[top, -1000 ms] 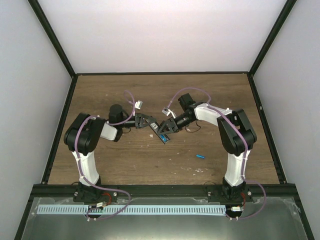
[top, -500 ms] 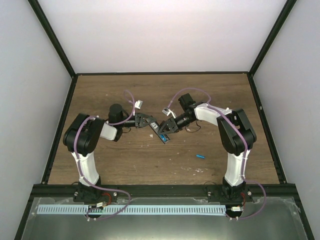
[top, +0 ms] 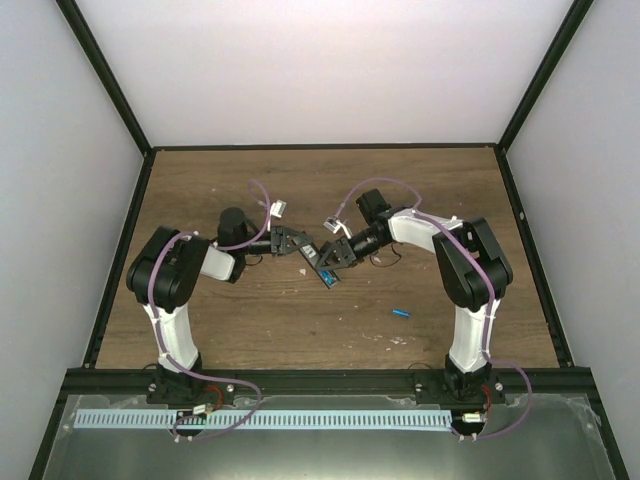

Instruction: Load the batteries into the remote control

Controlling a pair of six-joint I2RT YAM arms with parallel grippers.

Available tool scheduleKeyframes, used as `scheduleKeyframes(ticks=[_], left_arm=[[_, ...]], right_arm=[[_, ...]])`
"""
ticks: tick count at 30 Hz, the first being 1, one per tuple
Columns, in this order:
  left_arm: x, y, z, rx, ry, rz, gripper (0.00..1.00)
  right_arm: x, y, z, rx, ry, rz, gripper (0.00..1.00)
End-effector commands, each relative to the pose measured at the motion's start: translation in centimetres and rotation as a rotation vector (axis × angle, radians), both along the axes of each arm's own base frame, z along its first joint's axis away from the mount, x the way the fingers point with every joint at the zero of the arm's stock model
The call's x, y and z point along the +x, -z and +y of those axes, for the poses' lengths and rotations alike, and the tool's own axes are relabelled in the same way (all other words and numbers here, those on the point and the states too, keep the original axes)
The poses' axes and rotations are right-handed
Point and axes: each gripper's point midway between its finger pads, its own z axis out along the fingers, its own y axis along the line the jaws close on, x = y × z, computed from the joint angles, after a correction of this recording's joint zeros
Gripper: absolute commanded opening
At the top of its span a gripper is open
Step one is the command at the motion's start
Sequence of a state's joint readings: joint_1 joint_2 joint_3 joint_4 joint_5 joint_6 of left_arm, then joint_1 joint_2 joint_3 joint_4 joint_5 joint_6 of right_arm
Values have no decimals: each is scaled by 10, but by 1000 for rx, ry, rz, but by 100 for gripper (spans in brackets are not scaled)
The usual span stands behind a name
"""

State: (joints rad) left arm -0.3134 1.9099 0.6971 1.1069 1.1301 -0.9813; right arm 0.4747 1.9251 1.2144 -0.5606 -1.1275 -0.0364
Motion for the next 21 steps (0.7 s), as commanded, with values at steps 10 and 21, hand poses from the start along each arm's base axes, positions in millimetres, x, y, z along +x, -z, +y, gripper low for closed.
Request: scheduleKeyframes(ticks=[10, 21], left_arm=[[16, -34, 1, -50, -57, -111, 0], [21, -45, 9, -77, -73, -121, 0]], right_arm=[[-16, -2, 3, 32, -40, 11, 21], [-18, -6, 2, 58, -46, -33, 13]])
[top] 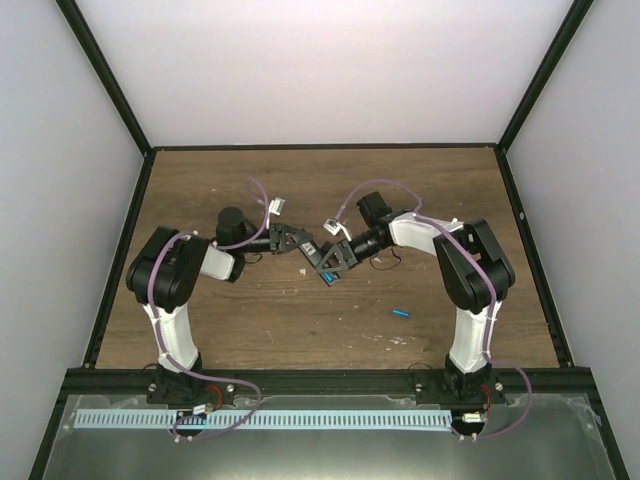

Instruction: Load the batteries into the remote control

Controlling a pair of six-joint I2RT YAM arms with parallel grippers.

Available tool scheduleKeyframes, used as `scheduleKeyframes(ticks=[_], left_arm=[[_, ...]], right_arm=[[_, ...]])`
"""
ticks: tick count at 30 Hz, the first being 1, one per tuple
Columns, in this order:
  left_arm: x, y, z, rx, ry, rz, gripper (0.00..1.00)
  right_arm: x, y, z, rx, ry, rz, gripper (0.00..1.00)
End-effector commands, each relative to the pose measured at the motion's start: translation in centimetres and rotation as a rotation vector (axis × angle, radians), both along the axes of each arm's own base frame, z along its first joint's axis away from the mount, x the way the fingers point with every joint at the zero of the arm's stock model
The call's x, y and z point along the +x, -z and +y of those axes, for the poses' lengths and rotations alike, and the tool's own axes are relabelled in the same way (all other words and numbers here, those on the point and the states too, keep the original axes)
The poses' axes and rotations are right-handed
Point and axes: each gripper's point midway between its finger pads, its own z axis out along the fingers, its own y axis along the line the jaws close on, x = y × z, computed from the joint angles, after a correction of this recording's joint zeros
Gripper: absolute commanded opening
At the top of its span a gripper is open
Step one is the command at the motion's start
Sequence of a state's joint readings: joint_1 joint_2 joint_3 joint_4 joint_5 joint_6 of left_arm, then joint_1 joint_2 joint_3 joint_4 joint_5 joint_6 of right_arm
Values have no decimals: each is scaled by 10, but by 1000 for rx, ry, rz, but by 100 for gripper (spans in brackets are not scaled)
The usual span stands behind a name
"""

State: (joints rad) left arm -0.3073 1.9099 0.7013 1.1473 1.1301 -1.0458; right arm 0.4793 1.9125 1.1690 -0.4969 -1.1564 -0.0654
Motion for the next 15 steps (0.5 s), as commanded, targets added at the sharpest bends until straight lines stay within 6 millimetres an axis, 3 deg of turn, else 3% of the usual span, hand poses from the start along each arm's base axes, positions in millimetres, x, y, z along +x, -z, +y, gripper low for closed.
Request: scheduleKeyframes(ticks=[1, 8, 10, 12, 15], left_arm=[[18, -40, 7, -58, -68, -142, 0], [19, -46, 10, -66, -75, -152, 0], [21, -45, 13, -62, -86, -153, 0], [22, -45, 16, -58, -93, -155, 0], [24, -45, 22, -49, -108, -157, 0]], right_arm=[[-12, -7, 1, 12, -21, 5, 12], [-8, -10, 1, 14, -19, -53, 5], [-6, -14, 0, 10, -14, -95, 12], [-5, -21, -1, 11, -9, -139, 24], [0, -34, -4, 23, 6, -197, 32]])
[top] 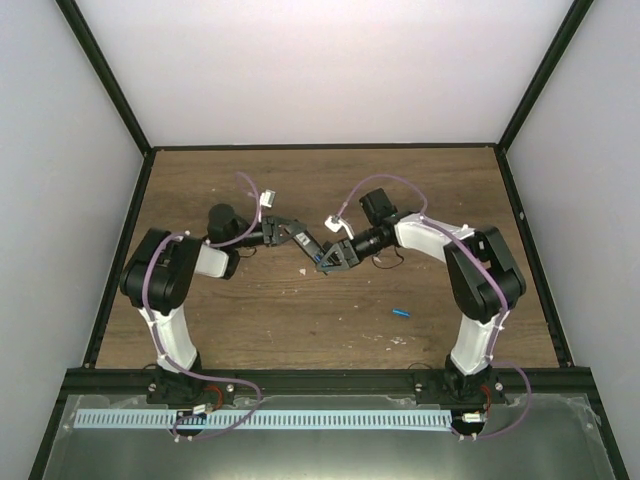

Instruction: Load the batteries into the remote control

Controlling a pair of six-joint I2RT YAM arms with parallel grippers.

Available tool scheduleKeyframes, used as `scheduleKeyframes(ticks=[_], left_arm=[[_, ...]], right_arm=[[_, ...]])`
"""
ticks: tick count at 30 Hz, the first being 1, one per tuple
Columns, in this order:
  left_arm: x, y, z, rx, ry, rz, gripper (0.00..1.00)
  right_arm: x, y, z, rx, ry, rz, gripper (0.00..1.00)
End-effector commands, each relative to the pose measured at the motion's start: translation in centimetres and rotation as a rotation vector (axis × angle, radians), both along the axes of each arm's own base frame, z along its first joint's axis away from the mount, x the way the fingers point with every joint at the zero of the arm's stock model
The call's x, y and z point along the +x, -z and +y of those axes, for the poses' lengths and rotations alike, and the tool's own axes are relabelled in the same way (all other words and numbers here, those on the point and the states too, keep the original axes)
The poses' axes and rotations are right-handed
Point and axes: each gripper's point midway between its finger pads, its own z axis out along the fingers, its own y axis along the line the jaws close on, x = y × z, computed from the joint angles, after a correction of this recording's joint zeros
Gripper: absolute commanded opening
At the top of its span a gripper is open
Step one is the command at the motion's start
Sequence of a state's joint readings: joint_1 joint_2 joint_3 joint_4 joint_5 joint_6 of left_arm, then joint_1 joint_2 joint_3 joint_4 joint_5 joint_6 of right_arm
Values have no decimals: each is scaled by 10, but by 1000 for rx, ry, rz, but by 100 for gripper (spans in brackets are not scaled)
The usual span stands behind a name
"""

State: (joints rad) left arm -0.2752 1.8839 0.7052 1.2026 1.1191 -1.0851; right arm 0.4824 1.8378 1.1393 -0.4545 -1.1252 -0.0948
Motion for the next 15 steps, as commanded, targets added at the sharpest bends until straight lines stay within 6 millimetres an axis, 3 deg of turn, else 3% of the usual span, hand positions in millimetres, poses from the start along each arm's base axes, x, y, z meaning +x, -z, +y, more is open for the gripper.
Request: scheduleKeyframes(ticks=[1, 7, 15], left_arm=[[14, -27, 12, -13, -68, -119, 0], [16, -27, 17, 22, -80, -132, 0], [11, -7, 32, 62, -123, -91, 0]], right_arm=[[1, -22, -4, 7, 16, -93, 33], [12, -32, -18, -24, 83, -154, 43], [19, -7, -68, -284, 288, -219, 49]])
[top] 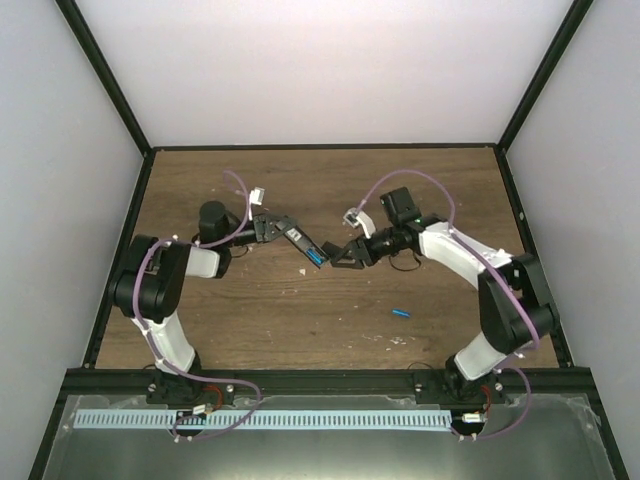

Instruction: Load the batteries into the remote control

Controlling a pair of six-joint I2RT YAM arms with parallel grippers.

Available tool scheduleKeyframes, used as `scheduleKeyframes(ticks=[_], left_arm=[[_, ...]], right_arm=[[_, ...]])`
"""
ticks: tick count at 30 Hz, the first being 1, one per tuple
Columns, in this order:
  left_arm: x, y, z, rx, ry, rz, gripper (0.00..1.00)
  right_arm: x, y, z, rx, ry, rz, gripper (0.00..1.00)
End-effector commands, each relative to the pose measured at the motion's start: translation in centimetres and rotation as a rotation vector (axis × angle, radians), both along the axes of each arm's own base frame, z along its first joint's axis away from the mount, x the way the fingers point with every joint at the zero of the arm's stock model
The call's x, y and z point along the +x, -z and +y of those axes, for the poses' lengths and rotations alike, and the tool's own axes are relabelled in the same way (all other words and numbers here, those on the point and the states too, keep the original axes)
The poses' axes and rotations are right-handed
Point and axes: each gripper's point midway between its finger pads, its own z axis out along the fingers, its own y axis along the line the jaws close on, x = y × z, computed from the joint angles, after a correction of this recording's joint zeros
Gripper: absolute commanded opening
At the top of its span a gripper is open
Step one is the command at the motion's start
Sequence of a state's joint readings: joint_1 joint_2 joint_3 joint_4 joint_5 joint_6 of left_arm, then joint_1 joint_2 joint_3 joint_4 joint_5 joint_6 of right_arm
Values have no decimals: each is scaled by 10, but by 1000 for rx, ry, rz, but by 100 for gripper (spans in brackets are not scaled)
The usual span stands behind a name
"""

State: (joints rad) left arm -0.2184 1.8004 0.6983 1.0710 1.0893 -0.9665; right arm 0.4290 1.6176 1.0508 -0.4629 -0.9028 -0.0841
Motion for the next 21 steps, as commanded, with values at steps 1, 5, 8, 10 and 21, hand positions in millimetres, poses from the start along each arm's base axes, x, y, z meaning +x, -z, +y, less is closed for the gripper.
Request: scheduleKeyframes(ticks=[1, 5, 8, 10, 21], left_arm=[[-3, 4, 11, 28, -42, -25, 0], [-8, 15, 14, 62, -39, 10, 0], [-11, 24, 15, 87, -33, 47, 0], [-13, 29, 14, 100, -26, 61, 0], [-15, 24, 12, 125, 20, 47, 0]], right_arm=[[7, 21, -42, -213, 193, -29, 49], [2, 43, -76, -406, 324, 12, 49], [4, 44, -97, -526, 411, 40, 49], [4, 43, -105, -578, 448, 61, 50], [-4, 41, -107, -605, 465, 142, 52]])
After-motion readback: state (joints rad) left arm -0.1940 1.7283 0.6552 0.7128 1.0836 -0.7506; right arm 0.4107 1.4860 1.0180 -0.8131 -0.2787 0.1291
